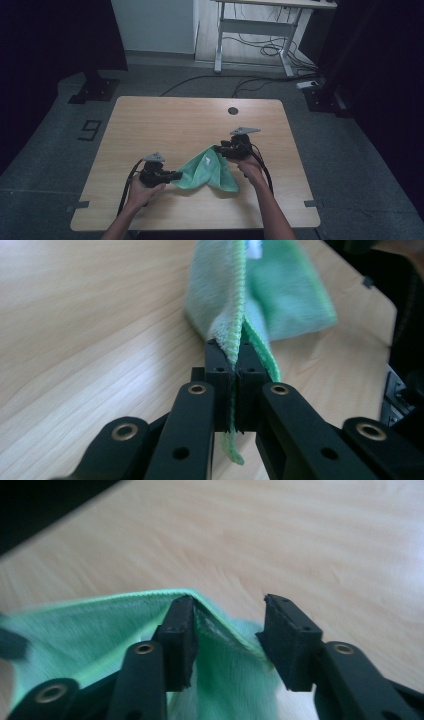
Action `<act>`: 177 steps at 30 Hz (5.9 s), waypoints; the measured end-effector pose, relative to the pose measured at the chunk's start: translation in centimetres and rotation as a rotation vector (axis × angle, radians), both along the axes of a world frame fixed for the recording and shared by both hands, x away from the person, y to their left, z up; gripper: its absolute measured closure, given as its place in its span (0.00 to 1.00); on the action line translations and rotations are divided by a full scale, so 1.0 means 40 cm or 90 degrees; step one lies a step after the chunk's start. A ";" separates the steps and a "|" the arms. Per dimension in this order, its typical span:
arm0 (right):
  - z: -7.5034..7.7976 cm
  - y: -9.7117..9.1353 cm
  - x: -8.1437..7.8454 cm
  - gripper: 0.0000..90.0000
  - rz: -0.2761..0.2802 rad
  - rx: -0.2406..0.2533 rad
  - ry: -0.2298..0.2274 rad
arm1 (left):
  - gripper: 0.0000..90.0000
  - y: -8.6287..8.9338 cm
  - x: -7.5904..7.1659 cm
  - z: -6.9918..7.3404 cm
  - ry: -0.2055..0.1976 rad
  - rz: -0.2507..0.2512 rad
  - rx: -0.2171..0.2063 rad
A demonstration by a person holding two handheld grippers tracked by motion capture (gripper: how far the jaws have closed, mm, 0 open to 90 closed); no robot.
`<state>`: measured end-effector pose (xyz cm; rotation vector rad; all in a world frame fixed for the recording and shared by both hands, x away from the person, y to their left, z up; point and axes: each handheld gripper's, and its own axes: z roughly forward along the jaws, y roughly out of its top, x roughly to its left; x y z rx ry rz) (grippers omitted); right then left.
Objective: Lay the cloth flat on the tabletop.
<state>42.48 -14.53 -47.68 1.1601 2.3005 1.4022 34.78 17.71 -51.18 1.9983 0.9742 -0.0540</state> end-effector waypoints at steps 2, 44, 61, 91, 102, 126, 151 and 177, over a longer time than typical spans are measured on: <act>0.016 0.003 -0.022 0.58 -0.001 -0.002 -0.029 | 0.96 0.007 0.003 -0.008 0.006 0.008 0.005; -0.065 0.065 -0.075 0.97 0.064 -0.042 0.009 | 0.64 0.000 0.032 0.019 -0.039 0.035 0.025; -0.067 0.069 -0.077 0.97 0.083 -0.043 0.015 | 0.86 -0.089 0.131 0.030 -0.019 0.011 0.038; -0.101 -0.068 -0.268 0.78 0.166 -0.062 -0.014 | 0.93 0.068 0.109 -0.023 0.020 0.137 0.064; -0.086 -0.138 -0.274 0.55 0.113 -0.026 -0.037 | 0.86 0.079 0.102 -0.018 0.010 0.137 0.062; -0.179 -0.035 0.006 0.91 -0.059 -0.166 -0.019 | 0.84 0.034 0.076 -0.038 0.010 0.088 0.080; -0.104 -0.083 -0.199 0.65 -0.006 -0.044 -0.032 | 0.80 -0.005 0.076 0.011 -0.047 0.084 0.044; -0.190 -0.076 -0.228 0.66 0.009 -0.111 -0.015 | 0.77 -0.076 0.137 -0.077 -0.007 0.098 0.080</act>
